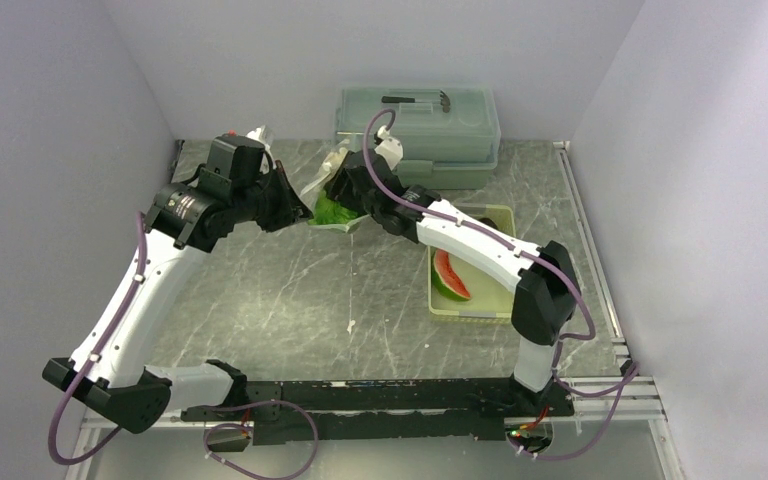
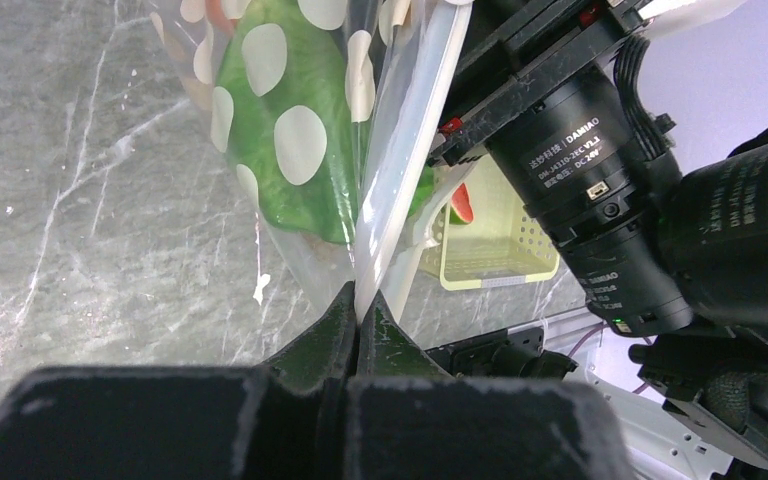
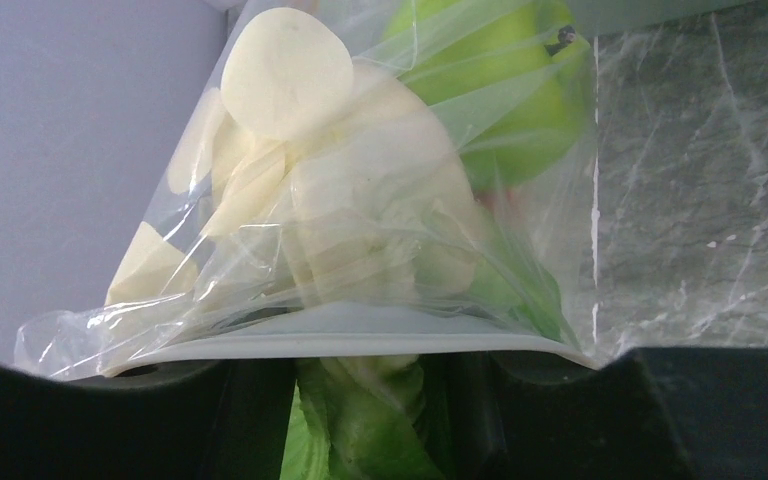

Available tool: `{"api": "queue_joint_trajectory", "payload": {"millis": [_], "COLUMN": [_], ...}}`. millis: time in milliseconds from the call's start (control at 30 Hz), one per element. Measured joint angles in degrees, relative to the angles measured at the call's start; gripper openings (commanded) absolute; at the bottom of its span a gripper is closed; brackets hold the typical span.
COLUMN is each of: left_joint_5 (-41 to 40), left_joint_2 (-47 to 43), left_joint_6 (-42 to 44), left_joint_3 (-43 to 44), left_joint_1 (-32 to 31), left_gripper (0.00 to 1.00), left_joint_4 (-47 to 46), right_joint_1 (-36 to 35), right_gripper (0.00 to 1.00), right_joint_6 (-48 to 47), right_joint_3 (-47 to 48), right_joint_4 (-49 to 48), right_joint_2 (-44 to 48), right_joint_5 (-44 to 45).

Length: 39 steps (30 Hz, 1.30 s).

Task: Place the food in the zip-top bag and seal the zipper
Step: Place the fake vegetable in the zipper food storage bag.

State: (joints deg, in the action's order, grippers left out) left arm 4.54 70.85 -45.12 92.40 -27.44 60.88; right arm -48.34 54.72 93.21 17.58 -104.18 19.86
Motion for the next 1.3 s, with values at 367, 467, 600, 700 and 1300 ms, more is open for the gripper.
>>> {"api": "queue_joint_trajectory", "payload": {"millis": [367,467,600,700,1300], "left_joint_5": [0.09,-0.22,-1.31,-1.88,-2.21], "left_joint_2": [-1.07,-1.27,-1.53,-1.95,-2.36], "left_joint_6": [-0.2,-0.17,-0.15,-0.15,0.48], "left_joint_3": [-0.92,-0.94,-1.09,-1.44,-5.16], "left_joint_1": [0.15,0.24,0.26,0.37,2.05], "left_gripper": [0.0,0.0,0.0,0.0,0.0], "left_joint_4": [0.04,0.09,0.22,0.26,-0.04], "right_joint_1": [0.94,1.27,1.57,1.88,2.95], "right_gripper": [0.62,0.64,0.66,0.7,0.77], "right_joint_6": [-5.33,-6.86,-9.4,-11.67,-25.4], "right_joint_3": [1.14,2.01,4.66,8.04,28.22], "right_joint_4": [6.08,7.89,12.28,16.44,34.97], "right_joint_2": [0.33,0.37,0.37,0.37,-2.78], "right_joint_5": [-10.62,-12.63,-14.62,-15.78,-17.79]}}
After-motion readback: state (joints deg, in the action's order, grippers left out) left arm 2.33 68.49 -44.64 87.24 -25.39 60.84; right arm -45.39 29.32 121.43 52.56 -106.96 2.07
